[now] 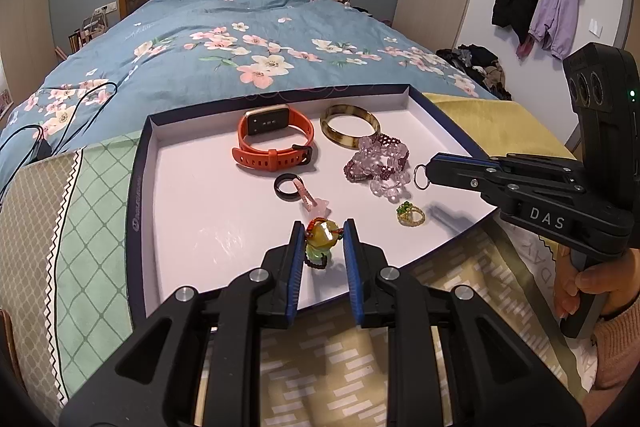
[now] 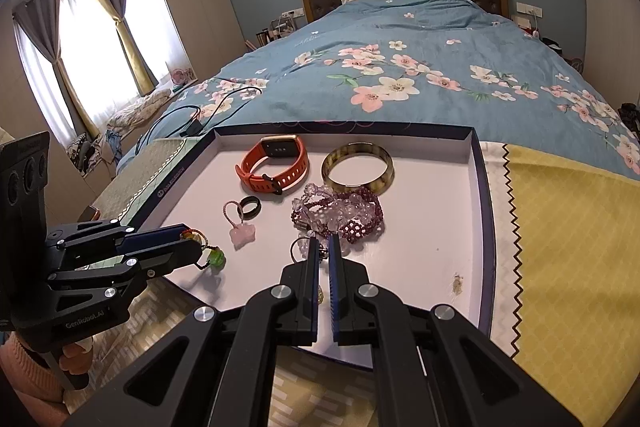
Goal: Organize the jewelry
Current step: 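Open the left tool to drop the amber ring while the right tool releases the silver ring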
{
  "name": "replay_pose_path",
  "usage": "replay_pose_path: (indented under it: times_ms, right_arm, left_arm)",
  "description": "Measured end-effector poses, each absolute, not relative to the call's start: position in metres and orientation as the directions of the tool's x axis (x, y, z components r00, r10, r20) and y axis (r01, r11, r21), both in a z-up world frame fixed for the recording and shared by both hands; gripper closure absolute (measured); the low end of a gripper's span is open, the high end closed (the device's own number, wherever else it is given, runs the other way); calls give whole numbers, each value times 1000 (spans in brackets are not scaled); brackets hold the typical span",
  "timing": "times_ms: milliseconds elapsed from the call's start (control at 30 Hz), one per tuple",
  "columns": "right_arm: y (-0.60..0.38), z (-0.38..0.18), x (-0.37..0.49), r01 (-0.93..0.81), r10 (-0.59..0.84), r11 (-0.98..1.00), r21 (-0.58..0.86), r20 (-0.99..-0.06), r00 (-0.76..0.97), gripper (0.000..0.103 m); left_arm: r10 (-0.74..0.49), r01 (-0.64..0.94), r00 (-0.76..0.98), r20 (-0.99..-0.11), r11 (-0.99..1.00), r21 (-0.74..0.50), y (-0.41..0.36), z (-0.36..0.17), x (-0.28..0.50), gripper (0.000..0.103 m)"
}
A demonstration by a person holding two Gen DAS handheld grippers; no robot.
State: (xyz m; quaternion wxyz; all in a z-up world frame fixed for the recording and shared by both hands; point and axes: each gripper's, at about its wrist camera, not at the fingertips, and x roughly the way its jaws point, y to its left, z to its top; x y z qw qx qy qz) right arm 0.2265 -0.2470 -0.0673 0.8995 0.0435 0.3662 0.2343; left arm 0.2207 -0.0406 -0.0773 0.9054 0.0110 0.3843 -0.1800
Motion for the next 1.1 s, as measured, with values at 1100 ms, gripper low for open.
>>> replay_pose_path:
  times_ms: [1100]
  right_arm:
    - [-243,-75,231,-359,423,901,243,-673,606,91]
  left_arm:
    - [-316,316,620,-718,938,-141,-37,-86,224,79]
